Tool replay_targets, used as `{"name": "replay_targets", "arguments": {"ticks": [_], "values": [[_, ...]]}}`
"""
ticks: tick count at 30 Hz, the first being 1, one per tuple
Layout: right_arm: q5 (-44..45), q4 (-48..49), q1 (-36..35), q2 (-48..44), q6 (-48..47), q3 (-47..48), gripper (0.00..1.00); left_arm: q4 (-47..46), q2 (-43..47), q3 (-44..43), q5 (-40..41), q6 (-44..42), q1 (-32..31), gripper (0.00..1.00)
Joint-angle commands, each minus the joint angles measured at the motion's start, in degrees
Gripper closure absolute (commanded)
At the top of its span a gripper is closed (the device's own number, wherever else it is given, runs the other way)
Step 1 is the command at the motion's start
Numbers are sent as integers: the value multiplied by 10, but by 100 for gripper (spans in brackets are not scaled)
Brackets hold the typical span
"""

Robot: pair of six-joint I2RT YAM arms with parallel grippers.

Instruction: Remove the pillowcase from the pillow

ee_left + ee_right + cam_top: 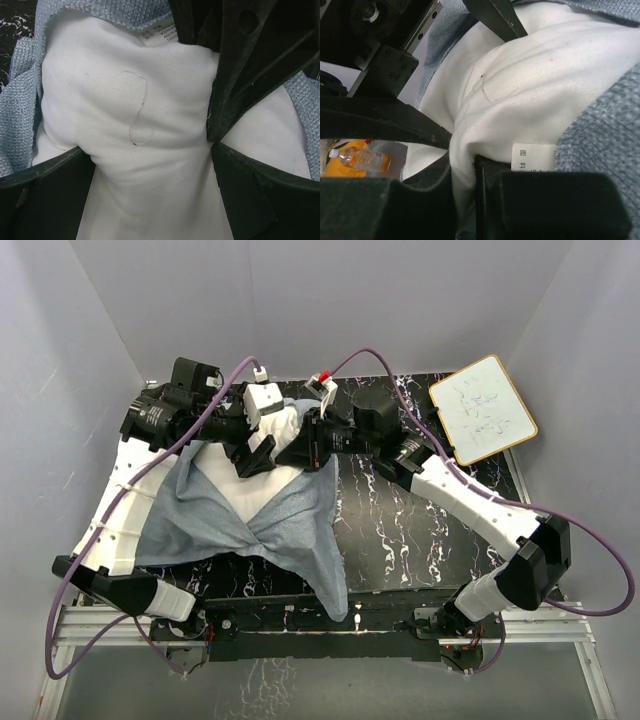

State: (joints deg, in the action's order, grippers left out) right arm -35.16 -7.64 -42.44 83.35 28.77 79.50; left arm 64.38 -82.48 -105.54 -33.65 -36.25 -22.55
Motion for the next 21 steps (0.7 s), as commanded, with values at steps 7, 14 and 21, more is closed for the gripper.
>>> {"name": "replay_targets", "arguments": {"ticks": [7, 14, 21], "values": [[-161, 290, 5, 67, 124, 176, 92, 9, -17, 47, 45, -45, -40, 18], [-174, 339, 6, 85, 167, 200, 92, 6, -23, 55, 58, -45, -42, 59], [-177, 350, 10, 54, 170, 173, 92, -5, -18, 70, 70, -31, -42, 100]]}}
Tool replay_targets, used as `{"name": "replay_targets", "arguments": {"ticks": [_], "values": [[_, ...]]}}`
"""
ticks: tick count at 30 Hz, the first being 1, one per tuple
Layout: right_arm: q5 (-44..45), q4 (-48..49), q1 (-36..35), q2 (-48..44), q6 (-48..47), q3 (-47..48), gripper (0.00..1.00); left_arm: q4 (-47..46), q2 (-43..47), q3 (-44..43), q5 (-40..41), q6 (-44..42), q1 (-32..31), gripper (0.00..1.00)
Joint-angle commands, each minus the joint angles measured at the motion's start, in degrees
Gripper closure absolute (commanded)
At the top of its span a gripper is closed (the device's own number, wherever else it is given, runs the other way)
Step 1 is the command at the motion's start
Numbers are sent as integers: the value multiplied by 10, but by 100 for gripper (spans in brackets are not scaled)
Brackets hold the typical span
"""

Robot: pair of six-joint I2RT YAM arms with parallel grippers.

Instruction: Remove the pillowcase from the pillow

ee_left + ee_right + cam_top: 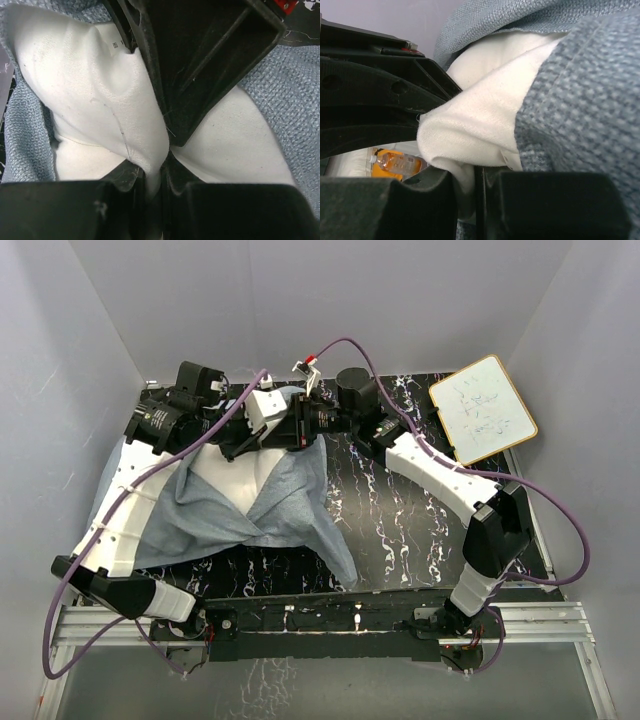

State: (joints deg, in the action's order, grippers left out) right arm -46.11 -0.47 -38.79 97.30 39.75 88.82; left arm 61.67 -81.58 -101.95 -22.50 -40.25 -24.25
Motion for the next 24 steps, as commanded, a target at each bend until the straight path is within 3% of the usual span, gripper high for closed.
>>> {"name": "replay_targets", "arguments": {"ticks": [1, 17, 18, 20, 21, 23, 24], "values": [[-68, 277, -23, -91, 60, 74, 92, 18, -24, 34, -42, 15, -25, 100], [-43, 336, 94, -228, 117, -151, 92, 10, 17, -12, -47, 41, -25, 100], [-38, 334, 99, -228, 121, -153, 87, 6, 18, -11, -45, 41, -25, 100], [-30, 315, 114, -227, 128, -150, 50, -9, 18, -14, -30, 50, -25, 100], [-30, 303, 122, -228, 127, -148, 37, -23, 18, -15, -17, 56, -25, 100], [-16, 259, 133, -244, 104, -148, 20, -57, 19, -10, 13, 67, -25, 100], [6, 220, 134, -256, 80, -149, 16, -75, 20, -4, 31, 72, -25, 100]]}}
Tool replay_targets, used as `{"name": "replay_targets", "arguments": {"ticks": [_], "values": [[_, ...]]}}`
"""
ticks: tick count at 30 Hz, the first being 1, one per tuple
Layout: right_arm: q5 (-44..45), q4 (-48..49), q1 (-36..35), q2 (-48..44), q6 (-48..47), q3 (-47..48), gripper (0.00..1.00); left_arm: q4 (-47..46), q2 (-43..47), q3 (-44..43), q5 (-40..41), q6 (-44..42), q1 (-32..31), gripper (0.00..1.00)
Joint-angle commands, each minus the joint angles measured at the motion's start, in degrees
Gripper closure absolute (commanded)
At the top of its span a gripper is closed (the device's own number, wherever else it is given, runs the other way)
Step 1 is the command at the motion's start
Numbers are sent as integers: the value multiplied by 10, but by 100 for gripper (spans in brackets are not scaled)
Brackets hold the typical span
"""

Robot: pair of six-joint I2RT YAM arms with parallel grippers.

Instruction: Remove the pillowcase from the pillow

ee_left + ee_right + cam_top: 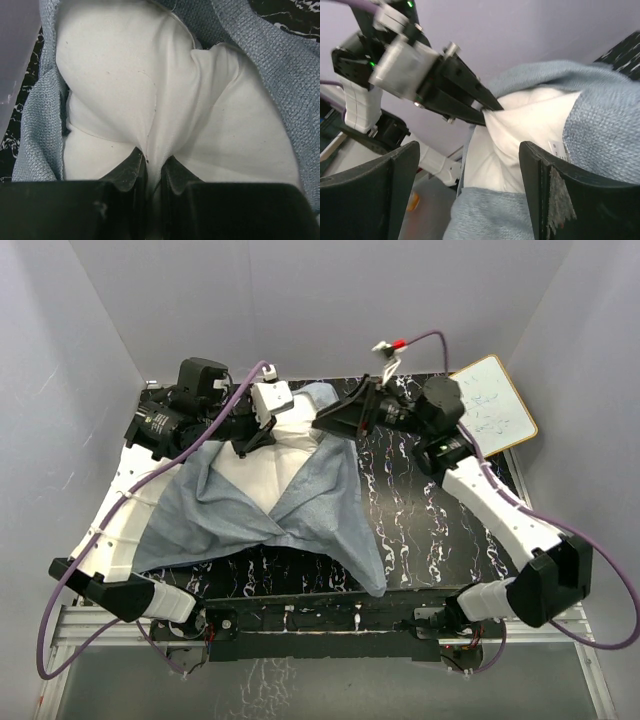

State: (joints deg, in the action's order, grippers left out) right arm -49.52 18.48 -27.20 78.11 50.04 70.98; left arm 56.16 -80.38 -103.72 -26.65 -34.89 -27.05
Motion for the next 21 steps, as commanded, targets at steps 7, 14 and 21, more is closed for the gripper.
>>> {"name": "replay_targets", "arguments": {"ticks": [7, 14, 21], "values": [[190, -220, -35, -181, -159, -24, 2, -99, 10, 36, 133, 28, 3, 100], [355, -336, -185, -147, -216, -63, 2, -93, -11, -2, 146, 26, 3, 100], [476, -368, -229, -101, -237, -65, 8, -76, -13, -15, 149, 23, 3, 100]]}}
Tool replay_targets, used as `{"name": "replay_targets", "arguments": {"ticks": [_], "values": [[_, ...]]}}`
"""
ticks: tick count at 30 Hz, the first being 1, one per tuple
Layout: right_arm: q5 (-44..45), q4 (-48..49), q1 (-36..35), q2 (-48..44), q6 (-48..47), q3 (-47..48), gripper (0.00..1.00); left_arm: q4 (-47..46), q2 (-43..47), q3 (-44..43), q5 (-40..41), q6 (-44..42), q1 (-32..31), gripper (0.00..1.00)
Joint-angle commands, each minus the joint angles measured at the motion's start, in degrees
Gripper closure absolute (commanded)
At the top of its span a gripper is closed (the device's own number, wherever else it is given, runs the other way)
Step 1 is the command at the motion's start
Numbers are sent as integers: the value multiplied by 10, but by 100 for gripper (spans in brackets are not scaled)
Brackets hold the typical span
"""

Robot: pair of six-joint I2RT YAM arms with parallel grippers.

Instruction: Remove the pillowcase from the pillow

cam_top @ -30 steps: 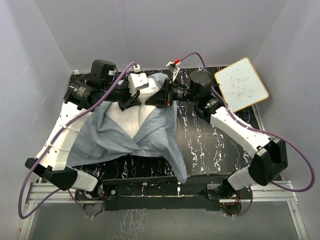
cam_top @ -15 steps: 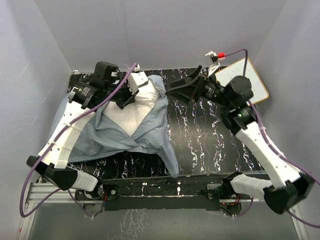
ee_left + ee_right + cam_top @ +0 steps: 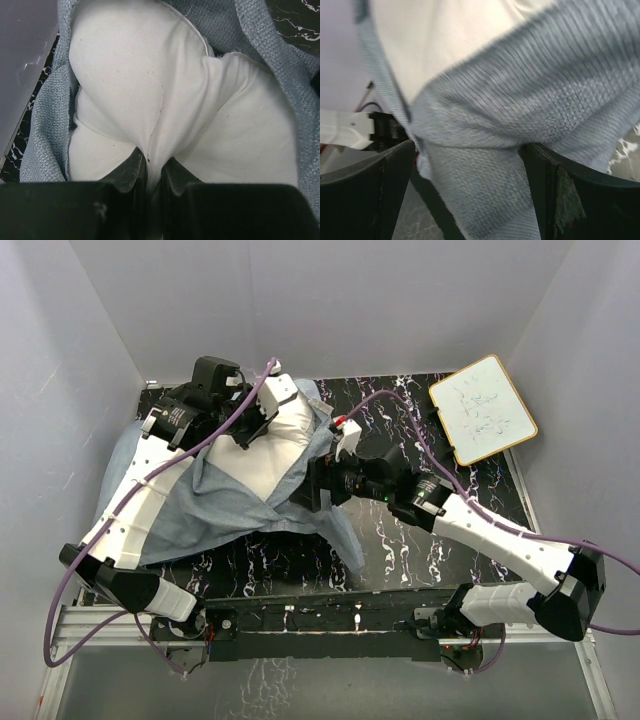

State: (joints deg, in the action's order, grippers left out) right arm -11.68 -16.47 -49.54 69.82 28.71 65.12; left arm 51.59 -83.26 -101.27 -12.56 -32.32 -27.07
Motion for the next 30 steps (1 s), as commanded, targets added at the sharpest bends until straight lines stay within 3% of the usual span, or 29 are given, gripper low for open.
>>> {"name": "replay_targets", "arguments": {"ticks": [1, 14, 19, 22, 30], "values": [[106, -14, -5, -22, -23, -15, 9, -27, 16, -40, 9, -5, 4, 100], [289, -35, -4, -83, 6, -132, 59, -20, 30, -64, 17, -16, 4, 100], [365, -91, 1, -103, 15, -122, 58, -21, 40, -51, 18, -19, 4, 100], [402, -137, 1, -98, 17, -52, 46, -24, 44, -37, 13, -14, 4, 100], [330, -116, -14, -12, 8, 137, 27, -25, 46, -25, 11, -7, 3, 100]]}}
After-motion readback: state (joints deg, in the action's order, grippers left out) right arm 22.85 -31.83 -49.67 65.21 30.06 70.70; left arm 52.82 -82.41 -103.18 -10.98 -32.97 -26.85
